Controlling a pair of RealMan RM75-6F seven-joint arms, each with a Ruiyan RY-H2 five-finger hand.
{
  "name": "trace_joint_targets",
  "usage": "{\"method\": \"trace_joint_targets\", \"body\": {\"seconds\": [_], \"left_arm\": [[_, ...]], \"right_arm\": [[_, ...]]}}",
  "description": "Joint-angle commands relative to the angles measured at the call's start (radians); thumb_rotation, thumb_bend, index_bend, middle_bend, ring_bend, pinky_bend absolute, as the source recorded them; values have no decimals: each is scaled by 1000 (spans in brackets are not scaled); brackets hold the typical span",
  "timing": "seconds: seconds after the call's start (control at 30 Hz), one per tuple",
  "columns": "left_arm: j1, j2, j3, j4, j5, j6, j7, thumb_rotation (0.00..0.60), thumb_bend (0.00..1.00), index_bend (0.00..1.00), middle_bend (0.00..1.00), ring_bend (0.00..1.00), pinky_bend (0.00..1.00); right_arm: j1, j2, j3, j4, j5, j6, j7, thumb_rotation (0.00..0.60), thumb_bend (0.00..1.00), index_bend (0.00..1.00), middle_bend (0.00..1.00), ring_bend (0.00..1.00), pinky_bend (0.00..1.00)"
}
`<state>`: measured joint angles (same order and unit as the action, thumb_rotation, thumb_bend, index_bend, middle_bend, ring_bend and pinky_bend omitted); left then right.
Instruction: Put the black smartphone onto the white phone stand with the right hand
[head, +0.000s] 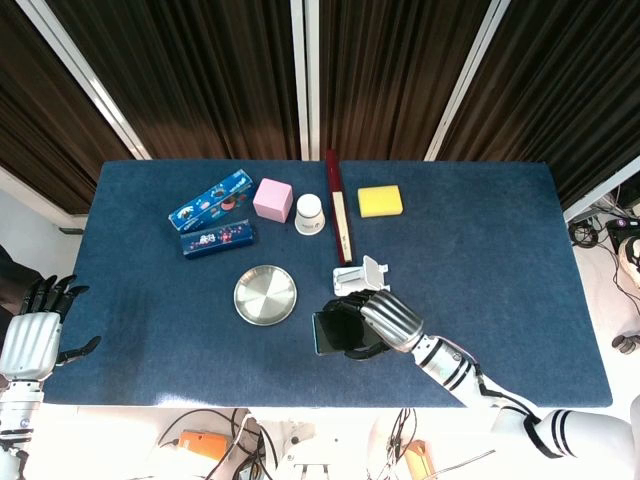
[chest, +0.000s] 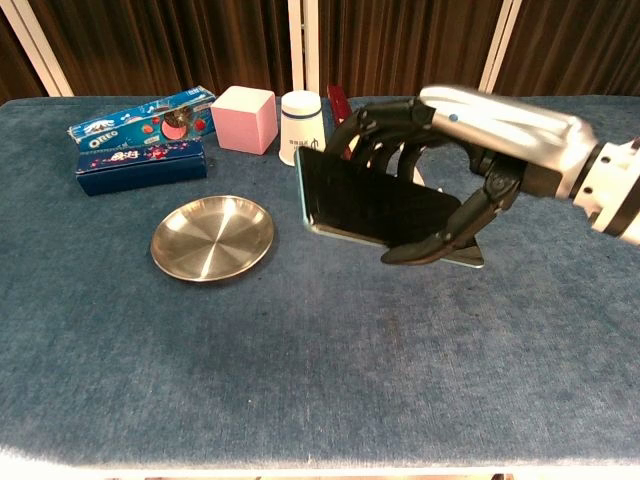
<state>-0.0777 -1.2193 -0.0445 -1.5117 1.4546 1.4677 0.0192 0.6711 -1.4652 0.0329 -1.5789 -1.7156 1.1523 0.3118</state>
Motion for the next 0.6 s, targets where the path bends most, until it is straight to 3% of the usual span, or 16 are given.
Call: {"method": "trace_joint_targets", "body": {"seconds": [0.03, 0.23, 0.6], "left_arm": [[-1, 1, 0, -1, -1, -3, 2, 600, 101, 211, 108, 45, 0], [-4, 4, -2, -12, -7, -9, 13, 600, 101, 211, 108, 45, 0], [-1, 20, -3, -55, -16, -5, 49, 600, 101, 211, 109, 45, 0]], "right_arm": [[3, 35, 29, 66, -31, 100, 188, 600, 579, 706, 524, 424, 526], [22, -31, 61, 344, -21, 177, 443, 600, 579, 707, 525, 424, 512], [87, -274, 57, 788, -18, 215, 696, 600, 565, 662, 525, 424, 488]]}}
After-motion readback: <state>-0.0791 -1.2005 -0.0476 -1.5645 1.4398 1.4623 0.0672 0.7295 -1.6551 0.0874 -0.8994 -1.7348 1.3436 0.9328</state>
